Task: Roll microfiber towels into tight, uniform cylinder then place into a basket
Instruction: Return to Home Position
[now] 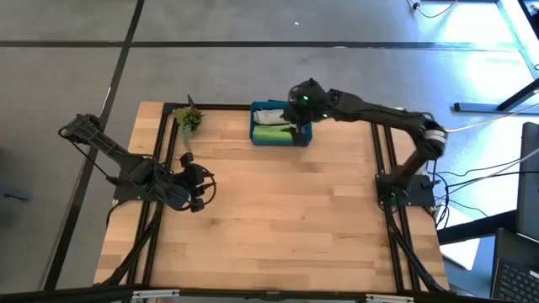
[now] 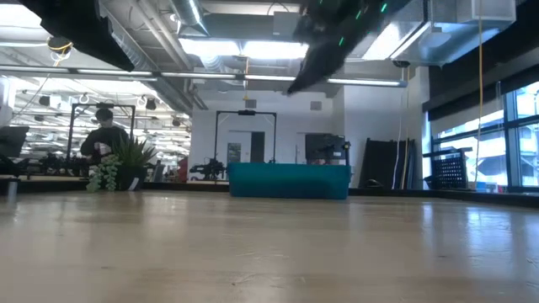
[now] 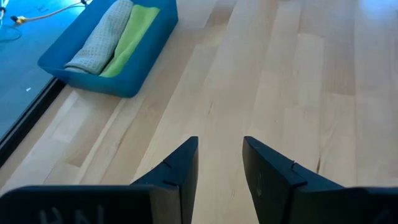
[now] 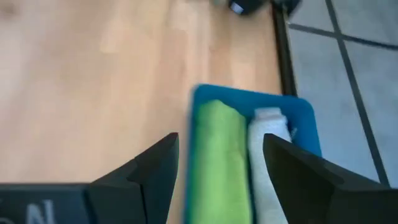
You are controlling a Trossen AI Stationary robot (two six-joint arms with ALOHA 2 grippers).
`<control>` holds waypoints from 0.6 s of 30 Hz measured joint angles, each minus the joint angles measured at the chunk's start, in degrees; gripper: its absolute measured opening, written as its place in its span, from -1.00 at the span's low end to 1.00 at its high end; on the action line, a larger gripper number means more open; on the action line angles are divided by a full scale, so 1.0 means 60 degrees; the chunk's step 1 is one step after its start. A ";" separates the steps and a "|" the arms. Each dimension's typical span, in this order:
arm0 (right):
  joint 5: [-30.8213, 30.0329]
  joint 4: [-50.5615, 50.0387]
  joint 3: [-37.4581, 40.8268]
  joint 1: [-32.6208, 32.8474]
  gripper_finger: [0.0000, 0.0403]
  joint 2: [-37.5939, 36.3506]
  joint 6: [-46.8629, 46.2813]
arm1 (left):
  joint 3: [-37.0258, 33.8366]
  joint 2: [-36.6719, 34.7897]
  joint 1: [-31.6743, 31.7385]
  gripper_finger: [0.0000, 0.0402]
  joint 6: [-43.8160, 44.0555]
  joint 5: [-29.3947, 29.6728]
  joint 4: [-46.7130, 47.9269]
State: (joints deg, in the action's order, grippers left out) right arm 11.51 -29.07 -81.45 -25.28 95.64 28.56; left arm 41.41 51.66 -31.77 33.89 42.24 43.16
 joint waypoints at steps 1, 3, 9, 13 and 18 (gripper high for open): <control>0.0004 -0.0240 0.0007 0.0209 0.15 -0.0299 -0.0064 | 0.0000 -0.0001 0.0000 -0.42 -0.0041 -0.0002 0.0006; 0.0005 -0.0539 0.0053 0.0626 0.15 -0.0880 -0.0398 | 0.0000 0.0001 0.0000 -0.43 -0.0194 -0.0007 0.0001; 0.0450 -0.1157 0.0529 0.2014 0.15 -0.2268 -0.1260 | -0.0004 -0.0276 0.0000 -0.57 -0.0165 0.0040 -0.0036; 0.2232 -0.1197 0.0659 0.2729 0.15 -0.2460 -0.1290 | -0.0004 -0.0633 0.0000 -0.74 -0.0221 0.0047 -0.0139; 0.4480 -0.1197 0.0674 0.3419 0.15 -0.2376 -0.1229 | -0.0004 -0.1458 -0.0204 -0.97 -0.0742 0.0015 -0.0135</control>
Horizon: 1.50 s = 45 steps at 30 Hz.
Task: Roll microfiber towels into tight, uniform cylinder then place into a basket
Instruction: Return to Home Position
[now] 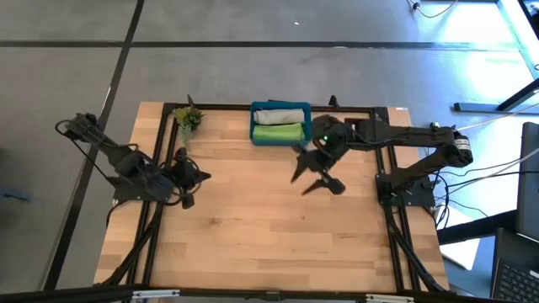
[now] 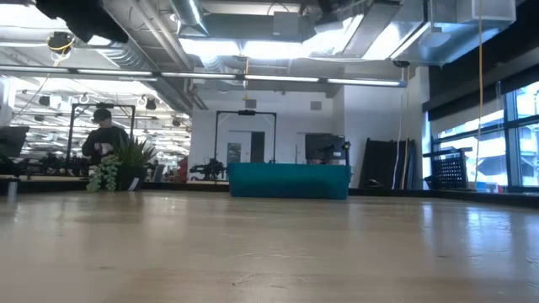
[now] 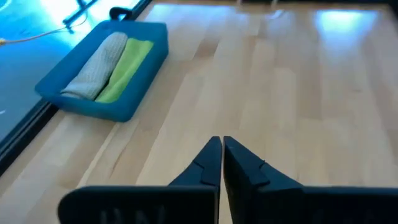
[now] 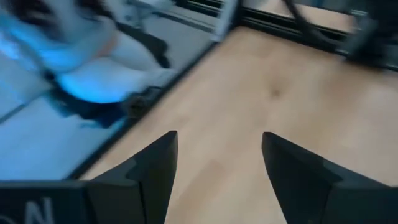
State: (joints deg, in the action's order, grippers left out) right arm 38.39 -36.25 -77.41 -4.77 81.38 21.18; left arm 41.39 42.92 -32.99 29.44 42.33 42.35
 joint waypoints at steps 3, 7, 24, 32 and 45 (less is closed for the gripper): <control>0.0389 0.0015 0.0000 0.0383 0.15 -0.0011 0.0016 | 0.0000 -0.0584 -0.0226 -0.97 -0.0283 -0.0299 0.0019; 0.0311 0.0001 0.0000 0.0781 0.15 -0.0004 0.0049 | 0.0000 -0.1131 -0.0549 -0.99 -0.0472 -0.0478 0.0026; -0.7450 -0.0885 0.0000 0.2406 -0.94 -0.0356 -0.1285 | -0.0953 -0.1869 -0.1690 -1.00 -0.0772 0.0210 -0.0246; -0.7415 -0.0652 0.0704 0.2516 -0.98 -0.1085 -0.1946 | -0.2552 -0.3369 -0.2188 -1.00 -0.1723 0.0787 -0.2241; -0.4193 0.8189 0.6780 0.2588 -0.96 -0.3033 -0.2894 | -0.5931 -0.6312 -0.2085 -1.00 -0.5515 -0.1991 -0.6933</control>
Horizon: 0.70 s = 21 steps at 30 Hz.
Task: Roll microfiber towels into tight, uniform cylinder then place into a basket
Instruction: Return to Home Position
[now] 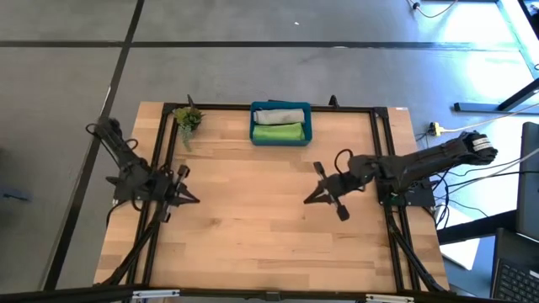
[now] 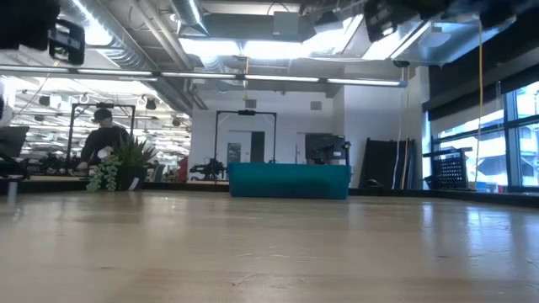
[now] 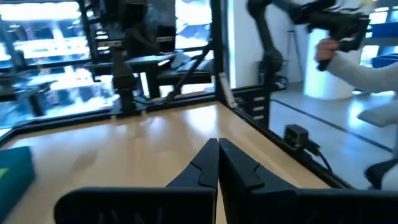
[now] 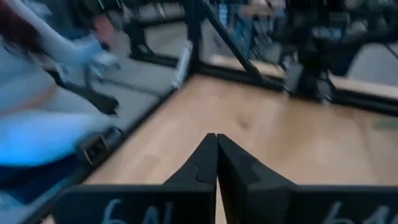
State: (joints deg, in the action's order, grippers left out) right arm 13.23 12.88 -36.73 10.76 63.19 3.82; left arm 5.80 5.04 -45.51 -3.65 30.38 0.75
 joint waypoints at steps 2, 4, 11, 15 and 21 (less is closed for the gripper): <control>0.0069 0.1173 0.0763 0.0014 -0.96 -0.0087 -0.0302 | -0.0491 -0.0404 0.0121 -1.00 -0.0103 -0.0363 -0.0205; 0.0071 0.2033 0.1432 0.0015 -0.97 -0.0094 -0.0624 | -0.0783 -0.0722 0.0258 -1.00 -0.0103 -0.0544 -0.0501; 0.0023 0.4560 0.3260 0.0042 -0.96 -0.0086 -0.1341 | -0.0883 -0.0817 0.0650 -1.00 -0.0461 -0.1391 -0.0705; -0.0013 0.5686 0.4032 0.0045 -0.96 -0.0086 -0.1302 | -0.0881 -0.0806 0.1007 -1.00 -0.0731 -0.1368 -0.0706; -0.0029 0.6900 0.4980 0.0045 -0.98 -0.0086 -0.1164 | -0.0881 -0.0799 0.1667 -1.00 -0.0774 -0.1248 -0.0706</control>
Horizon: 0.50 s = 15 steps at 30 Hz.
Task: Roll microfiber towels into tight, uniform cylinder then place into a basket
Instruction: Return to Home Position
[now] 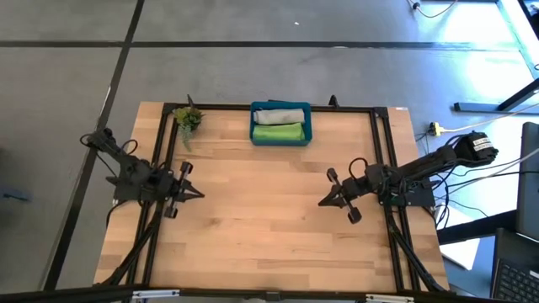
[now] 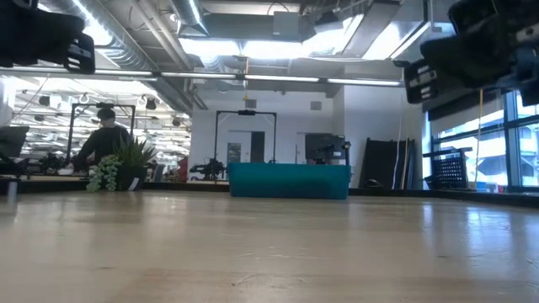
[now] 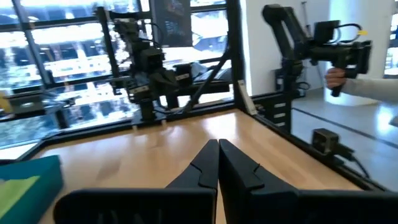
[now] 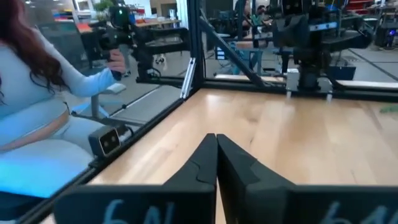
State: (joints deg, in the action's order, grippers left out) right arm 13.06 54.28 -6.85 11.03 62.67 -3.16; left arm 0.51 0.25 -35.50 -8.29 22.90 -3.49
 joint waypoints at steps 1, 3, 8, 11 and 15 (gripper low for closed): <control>-0.0093 0.0100 0.0127 0.0000 -0.97 0.0000 0.0044 | 0.0000 0.0000 0.0103 -1.00 -0.0007 0.0000 0.0000; -0.0477 0.0227 0.0354 0.0000 -0.95 0.0000 0.0050 | 0.0000 0.0017 0.0274 -1.00 -0.0070 -0.0004 0.0000; -0.1171 0.0222 0.0858 -0.0004 -0.94 0.0000 0.0086 | 0.0000 0.0036 0.0505 -0.99 -0.0226 -0.0003 0.0004; -0.1337 0.0199 0.1078 -0.0004 -0.94 0.0000 0.0085 | 0.0000 0.0036 0.0542 -1.00 -0.0232 -0.0002 0.0004; -0.1344 0.0013 0.1089 -0.0004 -0.93 0.0002 0.0057 | 0.0000 0.0036 0.0542 -0.98 -0.0241 0.0004 0.0004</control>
State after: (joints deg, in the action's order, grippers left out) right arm 4.99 54.36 -0.32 11.00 62.68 -2.82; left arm 0.51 0.47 -32.25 -9.74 22.92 -3.46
